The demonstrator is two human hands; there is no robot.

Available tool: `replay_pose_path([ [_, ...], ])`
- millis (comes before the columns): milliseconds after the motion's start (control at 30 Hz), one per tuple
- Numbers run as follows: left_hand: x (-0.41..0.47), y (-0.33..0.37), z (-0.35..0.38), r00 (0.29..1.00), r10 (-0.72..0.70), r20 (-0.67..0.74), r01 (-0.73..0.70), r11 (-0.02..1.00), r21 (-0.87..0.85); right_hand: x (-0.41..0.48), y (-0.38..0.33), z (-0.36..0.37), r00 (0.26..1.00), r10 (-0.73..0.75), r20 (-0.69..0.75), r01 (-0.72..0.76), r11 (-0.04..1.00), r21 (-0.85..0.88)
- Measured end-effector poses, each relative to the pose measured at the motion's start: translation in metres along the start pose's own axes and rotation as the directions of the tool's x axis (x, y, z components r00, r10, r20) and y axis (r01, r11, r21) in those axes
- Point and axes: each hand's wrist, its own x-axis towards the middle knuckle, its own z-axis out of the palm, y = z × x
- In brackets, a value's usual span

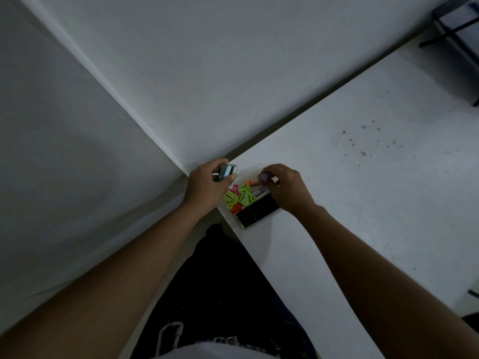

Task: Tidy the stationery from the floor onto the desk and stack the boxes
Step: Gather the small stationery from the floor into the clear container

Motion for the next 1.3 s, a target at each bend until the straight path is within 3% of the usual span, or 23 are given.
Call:
replay_pose_path([
  [233, 0.0, -0.003, -0.001, 1.0, -0.021, 0.018, 0.021, 1.0, -0.008, 0.007, -0.002, 0.002, 0.981, 0.145, 0.13, -0.141, 0.989, -0.041],
  [500, 0.003, -0.005, 0.003, 0.999, -0.025, 0.03, 0.024, 1.0, 0.01, 0.008, -0.005, 0.0, 0.972, 0.079, 0.222, -0.034, 0.979, -0.201],
  [633, 0.004, -0.005, 0.004, 1.0, -0.014, 0.018, 0.013, 1.0, 0.018, 0.012, -0.005, -0.007, 0.98, 0.012, 0.201, 0.032, 0.977, -0.212],
  [867, 0.005, -0.005, 0.005, 0.999, -0.019, 0.026, 0.018, 1.0, 0.01, 0.011, -0.007, 0.001, 0.972, 0.084, 0.222, -0.061, 0.993, -0.105],
  [1300, 0.004, -0.005, 0.01, 1.0, 0.018, 0.018, -0.019, 0.999, 0.051, 0.001, -0.012, 0.003, 0.987, -0.09, 0.131, 0.11, 0.982, -0.151],
])
